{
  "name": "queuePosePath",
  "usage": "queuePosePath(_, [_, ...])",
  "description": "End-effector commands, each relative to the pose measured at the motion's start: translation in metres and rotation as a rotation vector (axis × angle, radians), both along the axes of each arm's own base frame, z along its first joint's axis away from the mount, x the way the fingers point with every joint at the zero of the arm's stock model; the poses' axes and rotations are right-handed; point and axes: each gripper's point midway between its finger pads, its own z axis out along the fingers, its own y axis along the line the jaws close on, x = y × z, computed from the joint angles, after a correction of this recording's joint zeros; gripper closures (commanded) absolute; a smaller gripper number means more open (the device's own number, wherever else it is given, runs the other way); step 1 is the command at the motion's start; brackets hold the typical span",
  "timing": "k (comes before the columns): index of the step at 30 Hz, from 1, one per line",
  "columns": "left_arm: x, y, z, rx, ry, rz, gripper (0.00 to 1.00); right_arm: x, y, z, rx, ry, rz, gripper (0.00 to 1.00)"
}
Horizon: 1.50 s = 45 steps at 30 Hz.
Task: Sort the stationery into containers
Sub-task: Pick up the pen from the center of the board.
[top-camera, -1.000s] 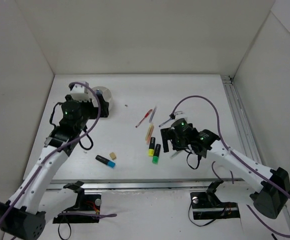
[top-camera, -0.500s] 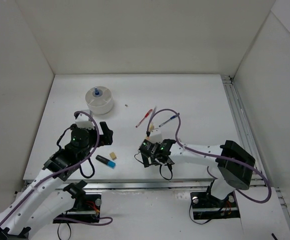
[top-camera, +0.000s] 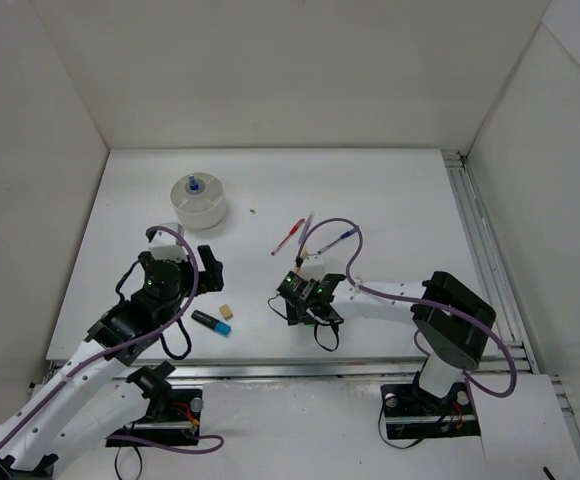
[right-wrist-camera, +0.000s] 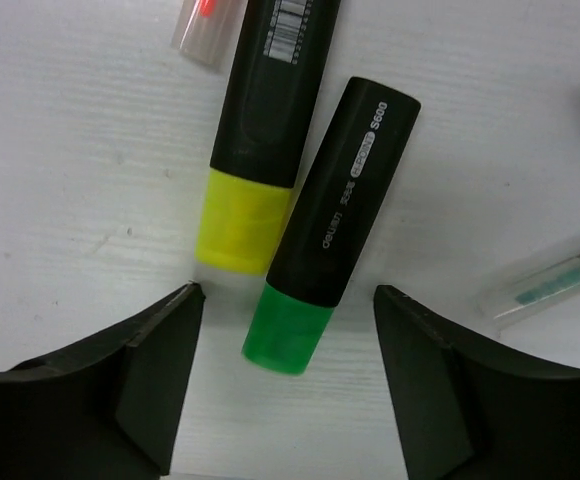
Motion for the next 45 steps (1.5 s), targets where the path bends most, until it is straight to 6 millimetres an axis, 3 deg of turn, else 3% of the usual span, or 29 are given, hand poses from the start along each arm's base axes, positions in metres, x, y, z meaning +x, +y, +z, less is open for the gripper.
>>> queuePosePath(1, [0.004, 0.003, 0.014, -0.029, -0.045, 0.035, 0.0, 0.002, -0.006, -0.001, 0.027, 0.007, -0.041, 0.37])
queuePosePath(6, [0.004, 0.004, 0.018, -0.026, -0.052, 0.039, 0.0, -0.012, -0.014, 0.0, 0.063, 0.034, -0.051, 0.67])
queuePosePath(8, [0.004, 0.004, 0.02, -0.02, -0.057, 0.034, 0.0, -0.018, -0.018, 0.002, 0.081, 0.045, -0.051, 0.7])
queuePosePath(9, [0.004, 0.004, 0.021, -0.016, -0.06, 0.03, 0.0, -0.022, -0.018, 0.002, 0.093, 0.058, -0.051, 0.76])
queuePosePath(12, [0.005, -0.003, 0.021, 0.018, -0.063, -0.03, 0.0, -0.031, -0.02, 0.009, 0.133, 0.073, -0.038, 0.88])
queuePosePath(14, [0.005, -0.019, 0.019, 0.053, -0.061, -0.125, 0.0, -0.032, -0.02, 0.019, 0.166, 0.069, -0.032, 0.95])
queuePosePath(18, [-0.001, -0.058, 0.015, 0.134, -0.094, -0.359, 0.0, -0.041, -0.013, 0.047, 0.239, 0.105, 0.047, 0.96])
queuePosePath(22, [-0.031, -0.115, 0.017, 0.203, -0.237, -0.758, 0.0, -0.043, -0.017, 0.082, 0.35, 0.206, 0.08, 1.0])
queuePosePath(25, [-0.048, -0.135, 0.017, 0.271, -0.321, -0.923, 0.0, -0.049, -0.002, 0.115, 0.573, 0.368, 0.159, 1.0])
queuePosePath(29, [-0.059, -0.153, 0.018, 0.343, -0.382, -1.044, 0.0, -0.07, 0.02, 0.159, 0.82, 0.556, 0.332, 1.0])
queuePosePath(37, [-0.072, -0.176, 0.001, 0.487, -0.459, -1.233, 0.0, -0.082, 0.023, 0.183, 0.927, 0.665, 0.396, 1.0])
queuePosePath(45, [-0.085, -0.187, 0.003, 0.474, -0.538, -1.332, 0.0, -0.083, 0.024, 0.179, 0.909, 0.687, 0.388, 1.0])
